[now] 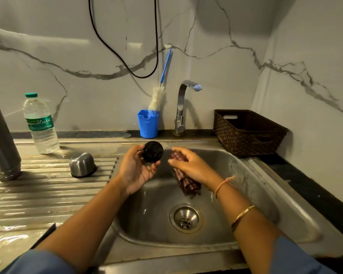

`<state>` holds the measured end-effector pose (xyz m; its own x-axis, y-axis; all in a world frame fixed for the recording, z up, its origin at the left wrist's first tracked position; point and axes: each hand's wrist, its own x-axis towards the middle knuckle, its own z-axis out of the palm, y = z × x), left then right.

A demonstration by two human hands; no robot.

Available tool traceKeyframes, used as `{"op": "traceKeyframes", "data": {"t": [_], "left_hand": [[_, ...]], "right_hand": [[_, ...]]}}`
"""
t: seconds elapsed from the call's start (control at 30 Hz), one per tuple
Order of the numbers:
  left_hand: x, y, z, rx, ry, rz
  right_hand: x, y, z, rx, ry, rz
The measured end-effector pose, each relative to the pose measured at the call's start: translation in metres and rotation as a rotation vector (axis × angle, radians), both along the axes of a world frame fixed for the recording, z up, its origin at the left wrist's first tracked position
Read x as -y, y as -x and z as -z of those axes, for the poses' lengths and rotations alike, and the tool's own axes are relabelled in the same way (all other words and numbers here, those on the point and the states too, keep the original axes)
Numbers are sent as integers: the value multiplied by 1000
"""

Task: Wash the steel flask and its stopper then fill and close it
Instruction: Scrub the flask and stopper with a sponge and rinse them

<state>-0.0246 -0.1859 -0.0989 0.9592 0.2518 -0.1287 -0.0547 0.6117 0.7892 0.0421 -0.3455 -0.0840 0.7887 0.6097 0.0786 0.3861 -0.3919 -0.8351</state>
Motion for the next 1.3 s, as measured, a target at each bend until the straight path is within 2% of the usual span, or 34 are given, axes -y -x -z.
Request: {"op": "traceKeyframes", "data": {"t": [0.17, 0.37, 0.43, 0.63, 0.7, 0.87, 1.07, 1.2, 1.3], "left_hand": [[1, 0, 2, 35, -53, 79], [4, 1, 3, 29, -102, 55], [5, 0, 3, -1, -177, -5], [15, 0, 2, 43, -609, -283], [16, 0, 3, 48, -697, -318], [16, 1, 4, 64, -765, -356], [10, -1, 6, 58, -1148, -443], [8, -1, 9, 40, -1160, -450], [10, 0, 6, 38, -1219, -459]], "right_hand": [[-16, 10, 11, 128, 111, -133], [-22, 19, 18, 367, 54, -56], [-22, 20, 19, 419, 29, -13], [-24, 19, 22, 389, 3, 22], [-24, 19, 23, 369, 23, 31], [-23, 20, 25, 410, 97, 38], [-24, 20, 28, 446, 110, 75], [-25, 17, 29, 418, 87, 91], [-23, 14, 29, 363, -2, 77]]}}
